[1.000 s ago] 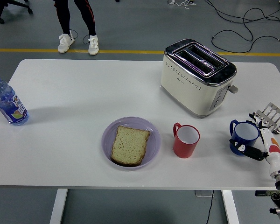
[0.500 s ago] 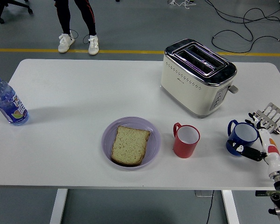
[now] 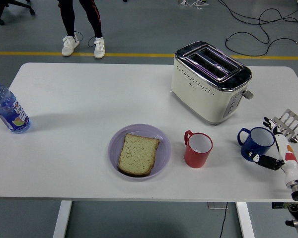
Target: Pick up the cup,pour liquid into bread,place the cup on the desk
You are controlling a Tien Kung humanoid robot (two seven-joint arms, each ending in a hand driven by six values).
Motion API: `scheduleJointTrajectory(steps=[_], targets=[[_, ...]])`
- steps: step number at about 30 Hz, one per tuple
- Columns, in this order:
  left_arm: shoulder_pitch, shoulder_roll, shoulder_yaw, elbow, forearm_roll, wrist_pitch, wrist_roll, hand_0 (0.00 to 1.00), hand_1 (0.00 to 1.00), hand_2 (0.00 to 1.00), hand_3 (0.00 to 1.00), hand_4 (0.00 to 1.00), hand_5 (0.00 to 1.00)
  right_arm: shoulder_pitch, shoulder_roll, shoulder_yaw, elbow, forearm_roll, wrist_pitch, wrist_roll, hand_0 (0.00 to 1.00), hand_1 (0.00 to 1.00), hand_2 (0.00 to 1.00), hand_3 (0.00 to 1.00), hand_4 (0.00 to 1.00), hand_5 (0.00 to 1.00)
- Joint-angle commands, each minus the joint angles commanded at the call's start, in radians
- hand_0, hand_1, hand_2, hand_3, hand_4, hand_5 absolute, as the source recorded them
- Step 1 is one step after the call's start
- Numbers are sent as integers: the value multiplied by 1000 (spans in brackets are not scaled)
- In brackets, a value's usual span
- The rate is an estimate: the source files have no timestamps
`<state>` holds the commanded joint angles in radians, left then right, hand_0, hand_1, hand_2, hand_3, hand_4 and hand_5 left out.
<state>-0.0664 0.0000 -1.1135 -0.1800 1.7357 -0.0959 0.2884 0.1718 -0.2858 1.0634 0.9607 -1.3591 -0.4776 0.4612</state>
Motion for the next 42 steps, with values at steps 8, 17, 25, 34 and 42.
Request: scheduleJointTrajectory(steps=[8,17,25,34,42], targets=[[-2,0,-2,0,3,0,-1,656,689,706,590,303,869,-18,-14,25,104,-28,-5,-15,890,838,953,998,936,2],[-2,0,0,0,-1,1,0,656,689,706,590,302,869,-58,-35,57,266,-58,-19,-42,885,834,939,998,919,2],[-4,0,7,0,-13,3,-1,656,689,706,590,303,870,-107,-40,158,539,190,8,-80,810,749,813,825,770,28],[1,0,-4,0,-4,-2,1,656,689,706,590,301,870,-127,-37,390,776,573,144,-259,755,700,752,739,729,75],[10,0,-16,0,16,-5,3,656,690,707,590,303,869,-134,-21,514,708,911,240,-383,727,680,696,654,662,181]])
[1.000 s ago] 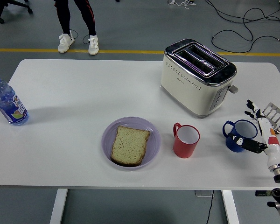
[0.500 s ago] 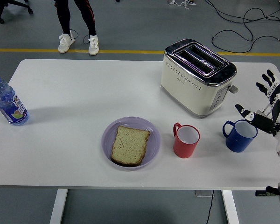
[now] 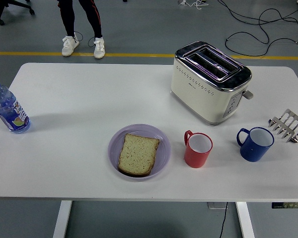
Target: Pick up the cup,pour liquid into bread,place the cup on the desk
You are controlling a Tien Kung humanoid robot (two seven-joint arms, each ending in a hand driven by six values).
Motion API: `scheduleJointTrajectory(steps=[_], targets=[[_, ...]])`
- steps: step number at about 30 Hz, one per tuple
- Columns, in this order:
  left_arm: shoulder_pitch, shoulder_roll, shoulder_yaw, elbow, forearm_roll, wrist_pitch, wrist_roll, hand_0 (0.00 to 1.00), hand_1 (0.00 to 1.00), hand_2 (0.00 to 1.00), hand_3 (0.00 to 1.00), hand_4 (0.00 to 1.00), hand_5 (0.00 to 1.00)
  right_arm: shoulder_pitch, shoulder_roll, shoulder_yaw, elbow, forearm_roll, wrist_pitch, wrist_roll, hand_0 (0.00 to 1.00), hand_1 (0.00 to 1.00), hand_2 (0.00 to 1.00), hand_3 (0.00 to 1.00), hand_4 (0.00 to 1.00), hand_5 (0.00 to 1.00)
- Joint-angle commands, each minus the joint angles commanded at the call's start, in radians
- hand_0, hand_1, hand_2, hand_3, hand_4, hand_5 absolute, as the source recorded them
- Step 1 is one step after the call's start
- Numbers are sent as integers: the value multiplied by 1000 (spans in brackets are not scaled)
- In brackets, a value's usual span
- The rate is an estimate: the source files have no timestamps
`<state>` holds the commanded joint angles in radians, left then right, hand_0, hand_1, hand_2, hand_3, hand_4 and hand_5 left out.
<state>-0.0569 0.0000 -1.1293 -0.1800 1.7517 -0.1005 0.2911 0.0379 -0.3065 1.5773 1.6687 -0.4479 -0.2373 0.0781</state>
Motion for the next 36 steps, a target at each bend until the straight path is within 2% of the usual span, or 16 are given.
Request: scheduleJointTrajectory(steps=[8,10,11,16,36], targets=[[-3,0,-5,0,3,3,-2,656,689,706,590,304,869,11,8,72,-114,314,66,-111,718,662,677,627,647,201],[-2,0,-7,0,3,2,-2,656,689,706,590,304,869,12,9,77,-131,323,72,-123,718,662,677,627,647,201],[-2,0,-7,0,3,2,-2,657,689,706,590,304,870,12,9,78,-136,324,73,-126,722,663,675,627,657,238],[-2,0,-7,0,6,2,-2,657,689,706,590,304,870,20,14,75,-175,325,87,-134,722,663,675,627,657,238],[-2,0,-5,0,2,2,-2,657,690,707,590,306,870,40,10,66,-202,394,84,-131,721,663,675,630,649,256]])
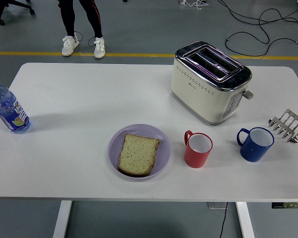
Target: Pick up the cup,pour liquid into bread,place the cup on the desk
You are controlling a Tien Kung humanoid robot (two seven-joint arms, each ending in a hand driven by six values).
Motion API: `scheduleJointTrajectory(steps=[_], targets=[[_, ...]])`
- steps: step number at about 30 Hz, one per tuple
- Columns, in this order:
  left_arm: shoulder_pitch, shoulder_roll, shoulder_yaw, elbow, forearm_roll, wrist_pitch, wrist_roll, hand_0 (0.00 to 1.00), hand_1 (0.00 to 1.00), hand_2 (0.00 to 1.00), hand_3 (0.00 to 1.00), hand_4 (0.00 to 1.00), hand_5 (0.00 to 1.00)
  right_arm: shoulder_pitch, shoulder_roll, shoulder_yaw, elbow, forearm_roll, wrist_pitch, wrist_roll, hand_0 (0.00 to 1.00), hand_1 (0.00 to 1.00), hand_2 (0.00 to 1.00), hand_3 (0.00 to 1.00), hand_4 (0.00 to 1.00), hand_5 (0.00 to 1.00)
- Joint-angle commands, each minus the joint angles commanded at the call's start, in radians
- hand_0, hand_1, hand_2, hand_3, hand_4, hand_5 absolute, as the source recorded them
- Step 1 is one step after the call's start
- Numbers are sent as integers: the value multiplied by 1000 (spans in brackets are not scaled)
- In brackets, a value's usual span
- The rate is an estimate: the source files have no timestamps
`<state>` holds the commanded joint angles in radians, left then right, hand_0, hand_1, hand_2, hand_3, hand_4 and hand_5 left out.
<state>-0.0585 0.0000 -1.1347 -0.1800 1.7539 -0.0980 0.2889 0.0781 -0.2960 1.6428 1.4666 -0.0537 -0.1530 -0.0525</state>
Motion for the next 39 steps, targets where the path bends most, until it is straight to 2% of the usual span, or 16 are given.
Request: scheduleJointTrajectory(steps=[15,39], targets=[[-11,0,-23,0,19,1,1,657,689,707,590,307,868,24,2,13,0,27,1,2,718,662,674,627,647,259],[-14,0,-25,0,27,-2,2,657,689,706,590,306,871,16,6,24,2,31,5,1,716,662,673,627,640,257]])
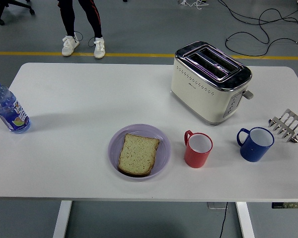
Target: Pick up the cup,pour liquid into bread,place the cup on the desk
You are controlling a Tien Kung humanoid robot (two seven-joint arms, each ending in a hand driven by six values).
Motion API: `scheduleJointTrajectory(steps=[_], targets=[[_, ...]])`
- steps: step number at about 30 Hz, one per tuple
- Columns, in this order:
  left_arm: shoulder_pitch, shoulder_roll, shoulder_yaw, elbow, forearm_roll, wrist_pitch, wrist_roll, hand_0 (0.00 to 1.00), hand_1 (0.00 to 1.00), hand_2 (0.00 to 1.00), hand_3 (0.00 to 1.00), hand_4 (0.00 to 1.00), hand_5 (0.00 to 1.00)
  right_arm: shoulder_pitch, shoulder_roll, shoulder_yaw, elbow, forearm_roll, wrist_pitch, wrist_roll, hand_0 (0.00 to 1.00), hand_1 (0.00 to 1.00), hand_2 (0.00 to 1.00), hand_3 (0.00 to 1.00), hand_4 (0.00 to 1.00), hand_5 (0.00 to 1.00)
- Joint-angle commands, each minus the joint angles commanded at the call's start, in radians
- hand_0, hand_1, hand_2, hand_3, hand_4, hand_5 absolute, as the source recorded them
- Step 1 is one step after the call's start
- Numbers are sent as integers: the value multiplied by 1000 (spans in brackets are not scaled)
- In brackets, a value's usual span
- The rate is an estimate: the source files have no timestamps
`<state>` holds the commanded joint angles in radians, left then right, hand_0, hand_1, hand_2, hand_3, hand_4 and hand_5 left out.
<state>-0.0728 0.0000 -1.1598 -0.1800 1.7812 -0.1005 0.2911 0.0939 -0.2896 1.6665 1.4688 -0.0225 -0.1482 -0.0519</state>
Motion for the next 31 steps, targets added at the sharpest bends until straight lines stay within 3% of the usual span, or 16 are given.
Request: scheduleJointTrajectory(steps=[31], targets=[[-3,0,-5,0,5,1,0,657,690,706,591,308,868,14,3,-2,-3,4,-4,0,709,659,672,624,628,248]])
